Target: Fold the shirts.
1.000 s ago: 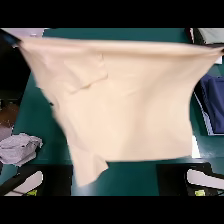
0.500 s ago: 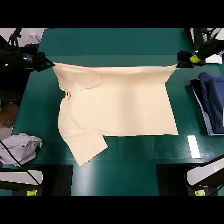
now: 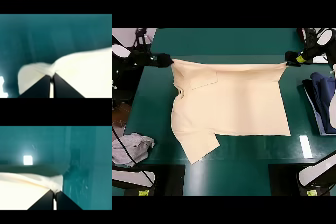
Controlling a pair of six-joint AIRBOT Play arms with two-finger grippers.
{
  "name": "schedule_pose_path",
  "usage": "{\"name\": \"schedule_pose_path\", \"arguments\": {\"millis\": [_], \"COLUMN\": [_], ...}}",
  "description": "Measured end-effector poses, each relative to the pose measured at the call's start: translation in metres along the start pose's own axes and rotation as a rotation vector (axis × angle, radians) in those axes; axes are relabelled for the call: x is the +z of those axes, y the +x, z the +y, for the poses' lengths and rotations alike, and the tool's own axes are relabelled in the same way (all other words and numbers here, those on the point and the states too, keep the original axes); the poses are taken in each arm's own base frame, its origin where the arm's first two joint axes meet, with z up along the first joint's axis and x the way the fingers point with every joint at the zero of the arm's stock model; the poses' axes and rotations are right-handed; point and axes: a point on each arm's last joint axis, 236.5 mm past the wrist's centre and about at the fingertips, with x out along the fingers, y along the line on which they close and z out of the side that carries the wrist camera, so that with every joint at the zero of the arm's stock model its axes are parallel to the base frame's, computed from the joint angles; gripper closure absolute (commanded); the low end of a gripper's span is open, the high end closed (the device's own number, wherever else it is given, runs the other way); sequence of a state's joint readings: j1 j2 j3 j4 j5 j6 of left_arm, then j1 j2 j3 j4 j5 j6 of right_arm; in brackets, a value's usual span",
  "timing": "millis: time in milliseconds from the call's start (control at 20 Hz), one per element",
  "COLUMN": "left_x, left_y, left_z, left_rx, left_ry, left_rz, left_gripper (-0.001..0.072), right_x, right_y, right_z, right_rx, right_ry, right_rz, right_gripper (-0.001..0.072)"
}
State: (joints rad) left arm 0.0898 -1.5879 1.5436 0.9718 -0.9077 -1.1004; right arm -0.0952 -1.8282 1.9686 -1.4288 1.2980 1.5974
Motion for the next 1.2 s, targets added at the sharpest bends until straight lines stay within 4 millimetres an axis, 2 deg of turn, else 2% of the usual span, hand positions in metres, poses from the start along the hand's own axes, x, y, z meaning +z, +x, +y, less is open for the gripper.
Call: {"name": "schedule_pose_path", "arguments": {"millis": [350, 500, 650, 700, 750, 800, 900, 1000, 1200], "left_x": [-0.087, -0.115, -0.132, -0.136, -0.138, -0.140, -0.143, -0.145, -0.155], "left_y": [0.002, 0.004, 0.003, 0.003, 0.003, 0.003, 0.001, -0.008, -0.050], "left_z": [0.010, 0.014, 0.014, 0.014, 0.015, 0.014, 0.014, 0.017, 0.031], "left_rx": [0.015, 0.019, 0.016, 0.017, 0.019, 0.020, 0.022, 0.030, 0.062], "left_ry": [0.074, 0.065, 0.038, 0.028, 0.017, 0.006, -0.014, -0.038, -0.143], "left_rz": [0.330, 0.411, 0.464, 0.474, 0.480, 0.486, 0.500, 0.530, 0.573], "left_gripper": [0.0681, 0.0680, 0.0676, 0.0534, 0.0300, 0.0207, 0.0209, 0.0209, 0.0209], "right_x": [-0.076, -0.108, -0.136, -0.143, -0.150, -0.154, -0.161, -0.166, -0.177], "right_y": [0.016, 0.028, 0.040, 0.044, 0.047, 0.048, 0.048, 0.039, -0.002], "right_z": [-0.014, -0.011, -0.001, 0.002, 0.006, 0.010, 0.013, 0.011, -0.004], "right_rx": [-0.037, -0.013, 0.039, 0.055, 0.072, 0.087, 0.106, 0.117, 0.128], "right_ry": [-0.019, -0.006, 0.017, 0.027, 0.037, 0.044, 0.053, 0.055, 0.070], "right_rz": [0.215, 0.287, 0.351, 0.368, 0.383, 0.392, 0.411, 0.432, 0.427], "right_gripper": [0.0699, 0.0697, 0.0696, 0.0680, 0.0521, 0.0368, 0.0362, 0.0362, 0.0363]}}
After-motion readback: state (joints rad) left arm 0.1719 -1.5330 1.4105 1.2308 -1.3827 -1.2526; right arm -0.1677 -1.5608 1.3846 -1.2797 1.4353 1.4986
